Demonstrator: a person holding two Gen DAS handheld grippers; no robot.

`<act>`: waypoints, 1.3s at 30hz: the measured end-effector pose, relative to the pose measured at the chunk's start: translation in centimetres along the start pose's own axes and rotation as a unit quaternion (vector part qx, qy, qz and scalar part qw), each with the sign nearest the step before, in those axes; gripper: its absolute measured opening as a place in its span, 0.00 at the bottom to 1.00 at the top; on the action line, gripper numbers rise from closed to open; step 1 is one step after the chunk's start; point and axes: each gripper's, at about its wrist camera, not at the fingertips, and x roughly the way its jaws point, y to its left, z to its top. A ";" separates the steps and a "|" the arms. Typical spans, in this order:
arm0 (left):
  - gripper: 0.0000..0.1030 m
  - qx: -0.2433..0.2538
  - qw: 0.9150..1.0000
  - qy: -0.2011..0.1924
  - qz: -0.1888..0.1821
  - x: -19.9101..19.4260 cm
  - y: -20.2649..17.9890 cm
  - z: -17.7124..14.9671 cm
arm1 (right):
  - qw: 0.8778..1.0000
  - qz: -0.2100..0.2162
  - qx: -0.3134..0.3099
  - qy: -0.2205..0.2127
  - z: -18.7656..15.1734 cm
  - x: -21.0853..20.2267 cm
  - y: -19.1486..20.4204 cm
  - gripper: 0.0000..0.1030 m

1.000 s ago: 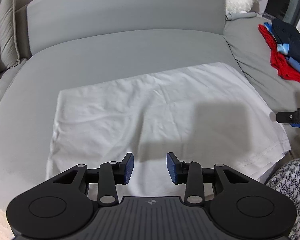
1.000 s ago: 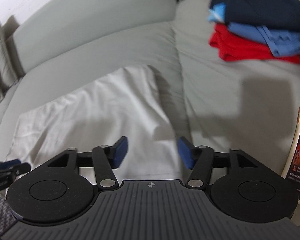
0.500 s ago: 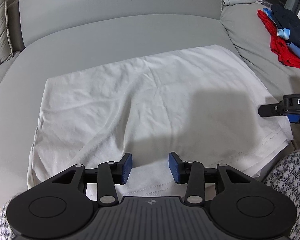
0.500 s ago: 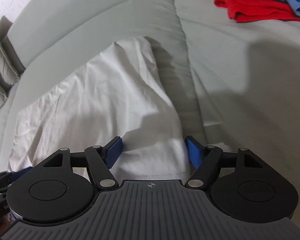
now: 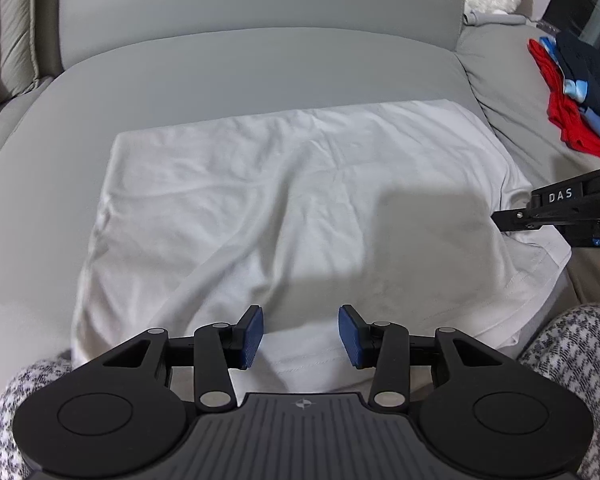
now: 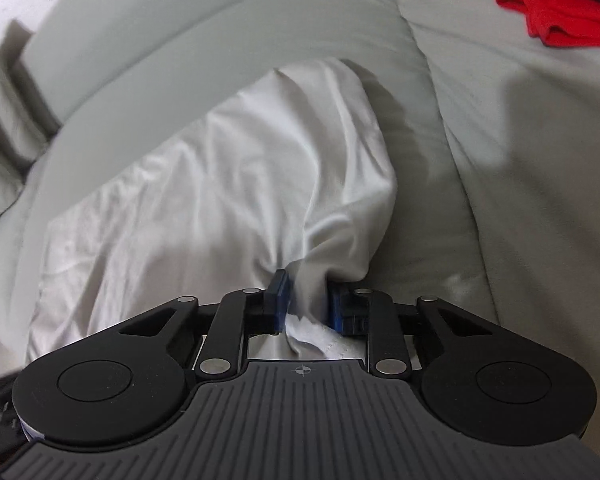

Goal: Fold clothes
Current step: 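Grasp the side edge of the folded shirt with the right gripper, then lift the held edge with the right gripper and fold it over the shirt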

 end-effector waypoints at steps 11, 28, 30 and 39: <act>0.42 -0.066 0.997 -0.023 0.025 -2.6 3.7 -1.2 | 0.993 -0.006 0.042 -0.108 -1.1 -4.8 0.5 0.08; 0.46 -0.033 0.999 -0.026 0.000 -4.0 5.6 -1.3 | 0.996 -0.067 0.050 -0.002 0.1 -2.3 -0.8 0.56; 0.46 -0.028 0.999 -0.024 0.000 -3.5 4.8 -1.0 | 0.998 -0.032 0.056 -0.007 -0.1 -2.2 -2.5 0.59; 0.46 0.004 1.000 -0.007 0.007 -1.6 0.7 0.4 | 0.977 0.179 0.115 -0.019 -0.4 -1.5 -8.8 0.33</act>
